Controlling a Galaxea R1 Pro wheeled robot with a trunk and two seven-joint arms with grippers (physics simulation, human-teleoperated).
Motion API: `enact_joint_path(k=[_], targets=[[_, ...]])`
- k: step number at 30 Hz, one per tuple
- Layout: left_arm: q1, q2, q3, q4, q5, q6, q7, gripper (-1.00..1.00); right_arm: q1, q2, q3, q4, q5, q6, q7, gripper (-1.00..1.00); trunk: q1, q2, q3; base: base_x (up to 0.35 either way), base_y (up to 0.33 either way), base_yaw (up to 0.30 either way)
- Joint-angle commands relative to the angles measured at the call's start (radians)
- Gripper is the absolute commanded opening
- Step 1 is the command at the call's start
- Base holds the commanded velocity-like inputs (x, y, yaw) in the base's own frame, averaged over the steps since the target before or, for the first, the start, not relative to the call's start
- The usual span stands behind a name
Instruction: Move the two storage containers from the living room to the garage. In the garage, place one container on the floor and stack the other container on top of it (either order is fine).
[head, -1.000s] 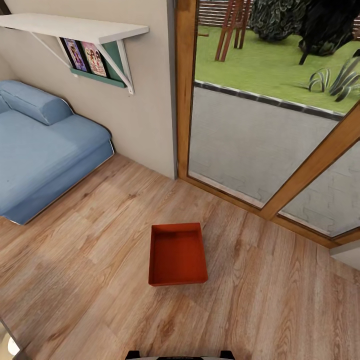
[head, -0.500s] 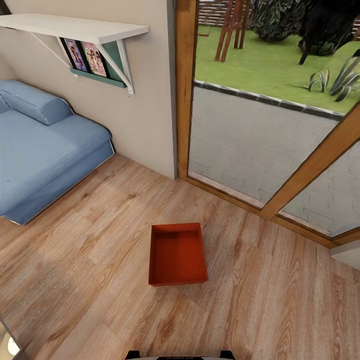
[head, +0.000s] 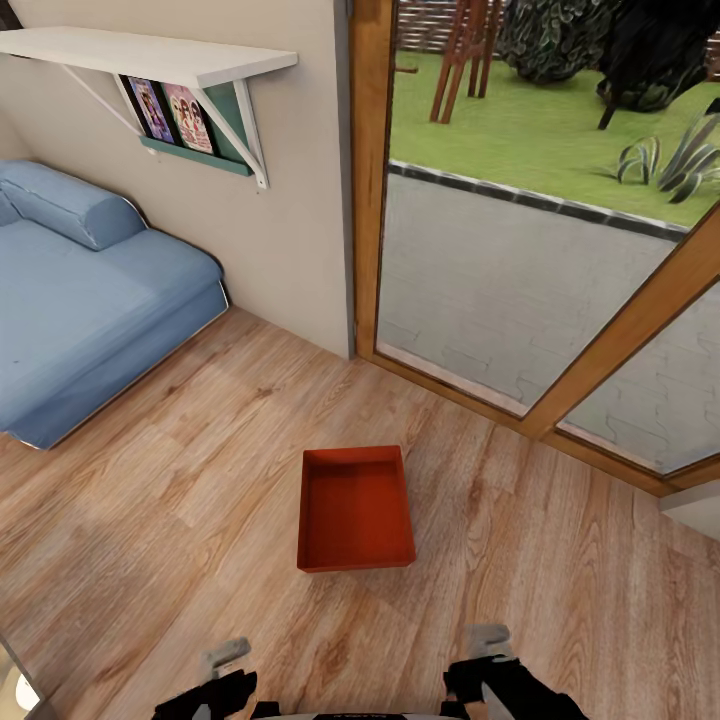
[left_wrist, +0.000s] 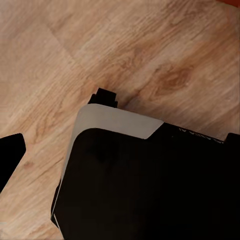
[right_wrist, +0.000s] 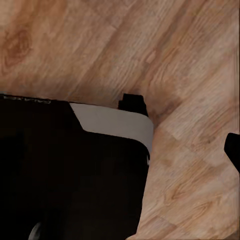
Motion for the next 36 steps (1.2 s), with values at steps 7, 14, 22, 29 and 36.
enact_joint_path(k=[7,14,22,29,36], targets=[[-0.272,-0.005,-0.008,0.012,0.017,0.053,0.022,1.00,-0.263,0.011,-0.057,-0.103,-0.100,0.055,-0.022,1.00,0.000,-0.001,-0.001,0.000,0.000,0.000],[-0.326,-0.015,-0.009,-0.003,0.000,0.032,0.021,1.00,-0.286,0.038,-0.051,-0.109,-0.092,-0.117,-0.140,1.00,0.000,-0.001,-0.001,0.000,0.000,0.000],[-0.336,-0.017,-0.012,-0.043,-0.025,0.029,0.024,1.00,-0.287,0.045,-0.046,-0.112,-0.090,-0.139,-0.318,1.00,0.000,-0.001,-0.001,0.000,0.000,0.000],[-0.336,-0.021,-0.013,-0.056,-0.107,0.030,0.025,1.00,-0.287,0.068,-0.046,-0.113,-0.091,-0.141,-0.410,1.00,0.000,-0.001,-0.001,0.000,0.000,0.167],[-0.336,-0.021,-0.013,-0.059,-0.114,0.030,0.026,1.00,-0.287,0.071,-0.046,-0.113,-0.090,-0.142,-0.407,1.00,0.000,-0.001,-0.001,0.000,0.000,0.137]])
